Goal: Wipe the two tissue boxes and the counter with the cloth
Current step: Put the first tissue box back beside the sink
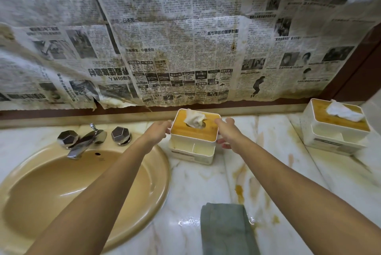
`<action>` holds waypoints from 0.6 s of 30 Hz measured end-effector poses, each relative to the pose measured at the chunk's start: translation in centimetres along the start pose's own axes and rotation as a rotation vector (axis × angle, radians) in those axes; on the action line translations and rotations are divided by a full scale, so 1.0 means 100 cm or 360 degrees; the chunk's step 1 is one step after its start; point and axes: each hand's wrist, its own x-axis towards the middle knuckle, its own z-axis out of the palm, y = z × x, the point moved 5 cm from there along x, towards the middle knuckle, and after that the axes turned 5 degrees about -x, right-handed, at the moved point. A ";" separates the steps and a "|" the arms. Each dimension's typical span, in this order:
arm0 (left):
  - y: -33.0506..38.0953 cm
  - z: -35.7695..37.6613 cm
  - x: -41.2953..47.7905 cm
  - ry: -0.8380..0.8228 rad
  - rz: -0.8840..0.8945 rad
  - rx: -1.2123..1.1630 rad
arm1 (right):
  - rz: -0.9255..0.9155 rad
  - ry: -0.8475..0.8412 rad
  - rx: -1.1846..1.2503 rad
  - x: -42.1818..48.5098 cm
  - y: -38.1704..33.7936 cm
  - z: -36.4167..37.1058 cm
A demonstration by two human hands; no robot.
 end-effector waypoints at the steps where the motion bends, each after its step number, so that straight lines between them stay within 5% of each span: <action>1: -0.003 -0.003 -0.001 0.0010 -0.0018 -0.0018 | 0.0028 -0.0030 0.0082 0.001 -0.001 0.002; 18: -0.021 -0.029 -0.009 0.0095 -0.0202 -0.0098 | -0.0263 -0.0201 0.0140 0.018 -0.011 0.021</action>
